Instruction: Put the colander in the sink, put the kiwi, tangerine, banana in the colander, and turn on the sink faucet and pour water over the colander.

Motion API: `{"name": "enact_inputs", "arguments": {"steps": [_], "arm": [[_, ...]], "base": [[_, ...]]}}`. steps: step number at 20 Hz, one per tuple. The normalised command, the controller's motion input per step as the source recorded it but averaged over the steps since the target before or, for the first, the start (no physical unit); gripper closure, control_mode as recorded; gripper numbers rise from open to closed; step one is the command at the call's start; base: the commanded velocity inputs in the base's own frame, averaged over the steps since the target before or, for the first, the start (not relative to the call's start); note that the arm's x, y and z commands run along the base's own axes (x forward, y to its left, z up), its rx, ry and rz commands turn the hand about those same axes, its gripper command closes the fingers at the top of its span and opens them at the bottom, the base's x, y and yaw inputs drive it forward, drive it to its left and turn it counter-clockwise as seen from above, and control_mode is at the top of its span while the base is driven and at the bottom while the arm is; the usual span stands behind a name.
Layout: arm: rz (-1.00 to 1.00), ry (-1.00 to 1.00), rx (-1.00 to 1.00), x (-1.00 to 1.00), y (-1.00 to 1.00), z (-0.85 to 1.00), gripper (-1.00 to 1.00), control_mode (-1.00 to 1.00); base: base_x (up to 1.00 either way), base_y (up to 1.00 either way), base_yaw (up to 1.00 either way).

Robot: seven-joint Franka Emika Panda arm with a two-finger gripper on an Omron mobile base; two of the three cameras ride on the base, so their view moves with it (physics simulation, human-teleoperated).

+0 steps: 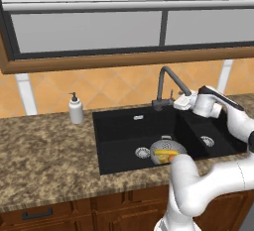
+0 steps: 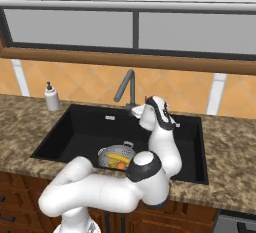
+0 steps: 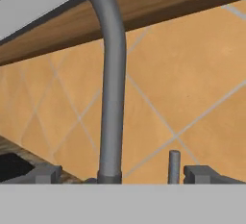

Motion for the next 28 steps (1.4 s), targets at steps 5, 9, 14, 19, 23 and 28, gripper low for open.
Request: {"name": "enact_inputs", "arguments": {"steps": [5,9,14,19,23,28], "arm": [[-0.1,0.0,0.0,0.45,-0.08,-0.05,-1.0,-1.0],[-0.12,0.0,0.0,0.33,-0.01,-0.12,-1.0,-1.0],[-0.07,0.0,0.0,0.4,-0.16,-0.19,-1.0,-1.0],[-0.02,0.0,-0.02,0.41,-0.26,-0.22,-1.0,-1.0],[-0.02,0.0,0.0,0.45,-0.23,-0.11,-1.0,-1.0],[-0.02,0.0,0.0,0.18,0.0,-0.12,-1.0,-1.0]], "base": [[0.0,0.0,0.0],[0.0,0.0,0.0],[0.0,0.0,0.0],[0.0,0.0,0.0],[0.0,0.0,0.0],[0.0,0.0,0.0]]}}
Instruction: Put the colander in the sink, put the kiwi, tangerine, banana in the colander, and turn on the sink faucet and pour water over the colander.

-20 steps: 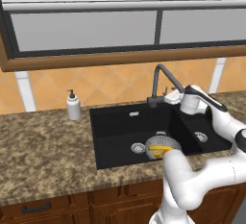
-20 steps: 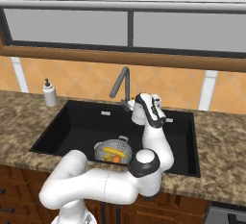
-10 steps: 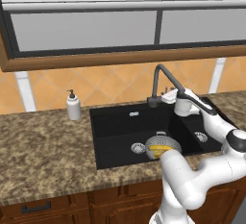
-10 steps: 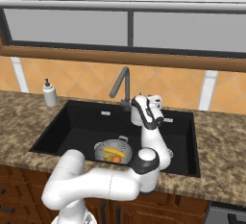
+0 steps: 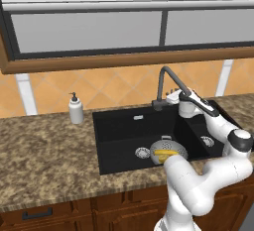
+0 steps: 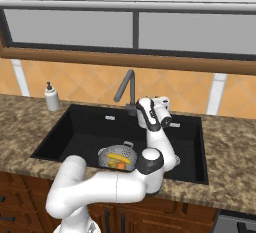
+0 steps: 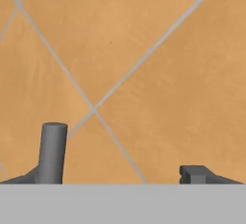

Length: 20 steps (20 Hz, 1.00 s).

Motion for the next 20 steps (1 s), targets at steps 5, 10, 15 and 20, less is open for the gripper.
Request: {"name": "enact_inputs", "arguments": {"steps": [5,10,15,20], "arm": [[-0.08,-0.05,0.0,0.02,0.04,-0.15,-1.0,-1.0],[-0.09,-0.04,0.0,0.07,-0.01,-0.04,1.0,-1.0],[-0.07,0.0,0.0,0.04,-0.25,-0.16,1.0,-1.0],[-0.06,0.0,0.0,0.02,-0.56,-0.22,1.0,-1.0]], "base": [[0.0,0.0,0.0],[0.0,0.0,0.0],[0.0,0.0,0.0],[0.0,0.0,0.0]]}}
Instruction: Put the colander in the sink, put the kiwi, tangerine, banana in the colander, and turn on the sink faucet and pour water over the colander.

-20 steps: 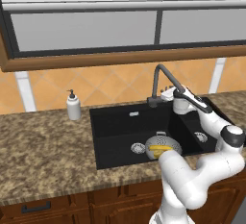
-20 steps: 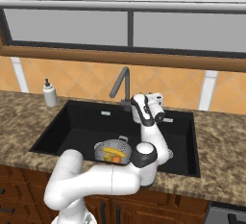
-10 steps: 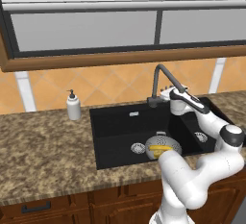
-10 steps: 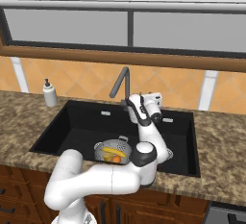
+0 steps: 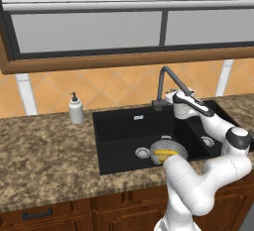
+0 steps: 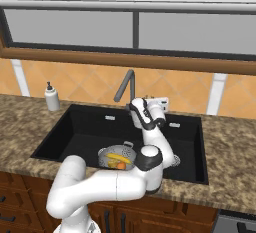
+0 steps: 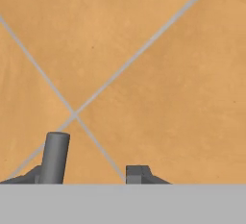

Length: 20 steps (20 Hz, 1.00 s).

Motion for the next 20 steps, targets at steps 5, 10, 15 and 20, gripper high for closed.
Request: {"name": "enact_inputs", "arguments": {"steps": [5,10,15,20], "arm": [[-0.06,0.0,0.0,0.0,-0.83,-0.21,1.0,-1.0],[-0.11,0.01,0.0,0.0,-0.93,-0.25,1.0,-1.0],[-0.11,0.04,0.0,0.0,-0.98,-0.27,1.0,-1.0],[-0.07,0.06,0.0,0.0,-1.0,-0.3,1.0,-1.0]], "base": [[0.0,0.0,0.0],[0.0,0.0,0.0],[0.0,0.0,0.0],[0.0,0.0,0.0]]}}
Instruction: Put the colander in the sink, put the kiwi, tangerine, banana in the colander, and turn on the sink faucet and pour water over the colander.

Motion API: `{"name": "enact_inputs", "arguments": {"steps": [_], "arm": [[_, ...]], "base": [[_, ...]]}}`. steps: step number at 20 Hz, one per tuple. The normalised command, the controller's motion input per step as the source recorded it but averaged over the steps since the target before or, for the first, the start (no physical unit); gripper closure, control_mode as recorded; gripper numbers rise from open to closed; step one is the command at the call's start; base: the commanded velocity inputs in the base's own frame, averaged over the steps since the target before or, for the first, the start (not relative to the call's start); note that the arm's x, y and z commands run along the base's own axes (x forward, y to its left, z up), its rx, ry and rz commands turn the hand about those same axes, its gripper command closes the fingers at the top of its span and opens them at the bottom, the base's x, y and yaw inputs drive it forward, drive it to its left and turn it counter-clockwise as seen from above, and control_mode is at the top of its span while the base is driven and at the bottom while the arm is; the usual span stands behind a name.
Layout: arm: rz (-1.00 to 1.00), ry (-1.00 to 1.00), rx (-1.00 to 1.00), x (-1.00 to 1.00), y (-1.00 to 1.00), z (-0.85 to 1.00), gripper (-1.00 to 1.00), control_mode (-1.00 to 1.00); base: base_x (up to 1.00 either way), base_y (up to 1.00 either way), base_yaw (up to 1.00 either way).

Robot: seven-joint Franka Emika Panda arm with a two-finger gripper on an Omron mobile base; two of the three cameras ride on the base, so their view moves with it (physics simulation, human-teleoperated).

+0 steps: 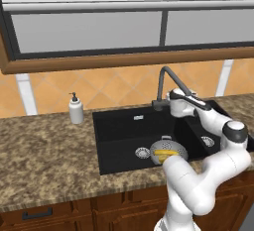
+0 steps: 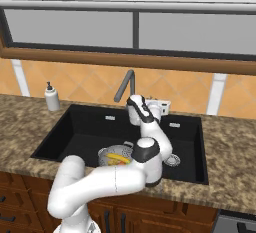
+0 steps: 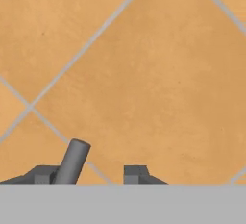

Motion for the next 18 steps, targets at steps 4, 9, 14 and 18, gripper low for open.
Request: {"name": "enact_inputs", "arguments": {"steps": [4,9,14,18], "arm": [[-0.04,0.05,0.0,0.0,-1.0,-0.31,1.0,-1.0],[-0.02,0.03,0.0,0.0,-0.99,-0.31,1.0,-1.0],[0.0,0.0,-0.03,0.0,-0.7,-0.15,1.0,-1.0],[-0.06,0.0,-0.08,-0.02,-0.53,-0.16,1.0,-1.0]], "base": [[0.0,0.0,0.0],[0.0,0.0,0.0],[0.0,0.0,0.0],[0.0,0.0,0.0]]}}
